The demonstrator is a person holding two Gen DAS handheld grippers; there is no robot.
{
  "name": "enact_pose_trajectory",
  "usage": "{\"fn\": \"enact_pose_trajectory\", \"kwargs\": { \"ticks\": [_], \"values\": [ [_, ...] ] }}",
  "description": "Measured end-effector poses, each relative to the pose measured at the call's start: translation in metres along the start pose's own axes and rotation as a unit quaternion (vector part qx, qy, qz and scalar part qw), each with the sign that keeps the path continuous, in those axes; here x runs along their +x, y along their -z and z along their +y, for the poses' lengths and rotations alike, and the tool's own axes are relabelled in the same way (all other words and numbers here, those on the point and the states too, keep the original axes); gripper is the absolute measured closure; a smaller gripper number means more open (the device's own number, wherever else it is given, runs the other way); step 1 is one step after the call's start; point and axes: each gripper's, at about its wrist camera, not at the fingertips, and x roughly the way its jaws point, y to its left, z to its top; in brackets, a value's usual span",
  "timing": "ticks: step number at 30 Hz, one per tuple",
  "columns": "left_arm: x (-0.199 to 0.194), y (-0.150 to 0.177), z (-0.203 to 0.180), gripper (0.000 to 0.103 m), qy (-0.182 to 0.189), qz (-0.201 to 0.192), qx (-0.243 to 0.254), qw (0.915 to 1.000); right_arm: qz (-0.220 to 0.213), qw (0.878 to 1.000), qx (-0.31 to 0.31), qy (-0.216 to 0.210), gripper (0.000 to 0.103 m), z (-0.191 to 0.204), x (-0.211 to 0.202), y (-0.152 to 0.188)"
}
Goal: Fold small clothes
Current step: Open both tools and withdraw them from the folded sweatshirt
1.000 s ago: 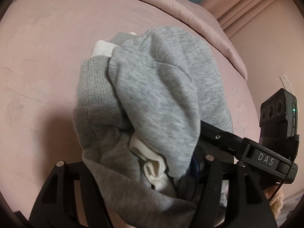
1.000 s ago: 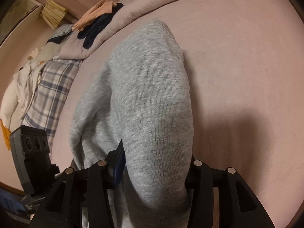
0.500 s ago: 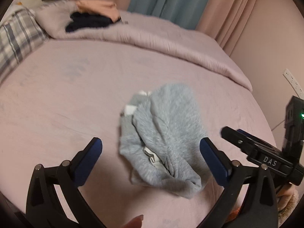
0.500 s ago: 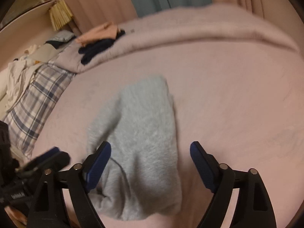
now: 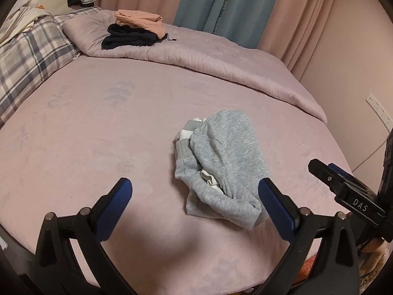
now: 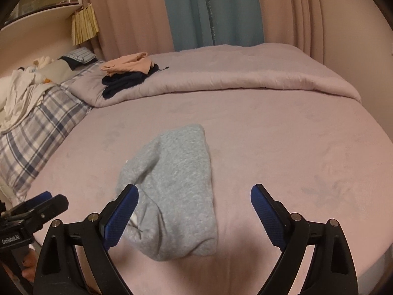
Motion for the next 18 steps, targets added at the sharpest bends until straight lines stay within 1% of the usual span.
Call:
{"fn": "enact_pose_trajectory", "kwargs": {
  "ticks": [8, 12, 18],
  "values": [
    [-0.006, 0.009, -0.005, 0.000, -0.001, 0.002, 0.012, 0.9999, -0.003, 1.000, 0.000, 0.012, 0.011, 0.001, -0.006, 0.004],
    [-0.009, 0.011, -0.006, 0.001, -0.002, -0.003, 0.015, 0.9999, -0.001, 1.000, 0.001, 0.013, 0.011, 0.000, -0.008, 0.006],
    [-0.015, 0.011, -0.008, 0.001, 0.005, -0.011, 0.016, 0.9998, -0.005, 1.000, 0.001, 0.016, 0.011, 0.001, -0.013, 0.009]
  ]
}}
